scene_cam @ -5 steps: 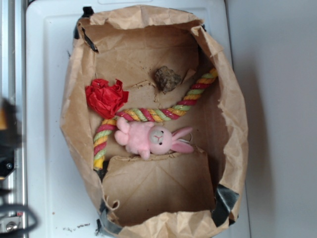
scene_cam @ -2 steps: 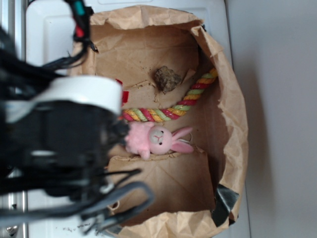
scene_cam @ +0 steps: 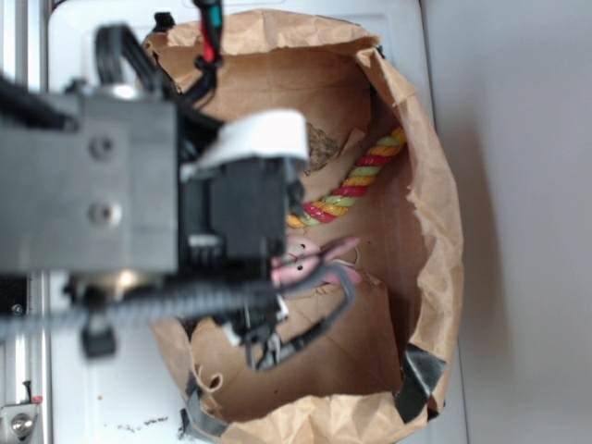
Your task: Grab the rock.
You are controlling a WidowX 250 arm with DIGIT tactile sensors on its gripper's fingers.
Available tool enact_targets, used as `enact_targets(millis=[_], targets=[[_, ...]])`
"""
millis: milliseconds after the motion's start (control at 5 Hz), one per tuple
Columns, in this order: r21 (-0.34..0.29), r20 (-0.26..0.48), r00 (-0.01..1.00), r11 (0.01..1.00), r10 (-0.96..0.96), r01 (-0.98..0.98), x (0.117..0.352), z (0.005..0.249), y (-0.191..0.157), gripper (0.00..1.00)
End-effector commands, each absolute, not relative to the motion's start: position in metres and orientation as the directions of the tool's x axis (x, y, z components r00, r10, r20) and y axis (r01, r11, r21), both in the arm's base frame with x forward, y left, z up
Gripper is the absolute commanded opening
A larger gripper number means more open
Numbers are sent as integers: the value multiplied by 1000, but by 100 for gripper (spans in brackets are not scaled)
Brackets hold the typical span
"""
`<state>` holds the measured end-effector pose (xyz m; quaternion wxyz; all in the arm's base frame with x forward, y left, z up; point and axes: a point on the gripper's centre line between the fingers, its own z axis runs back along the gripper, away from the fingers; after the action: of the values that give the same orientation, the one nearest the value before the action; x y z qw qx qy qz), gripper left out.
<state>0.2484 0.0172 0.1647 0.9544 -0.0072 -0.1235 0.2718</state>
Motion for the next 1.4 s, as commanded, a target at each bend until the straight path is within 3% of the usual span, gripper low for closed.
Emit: enact_targets(millis=[0,1000,1200], targets=[[-70,293,724,769,625,-635,253,161,62,100],[-70,293,724,769,625,-635,253,161,62,100],[-67,315,690,741,651,-668,277,142,58,100]])
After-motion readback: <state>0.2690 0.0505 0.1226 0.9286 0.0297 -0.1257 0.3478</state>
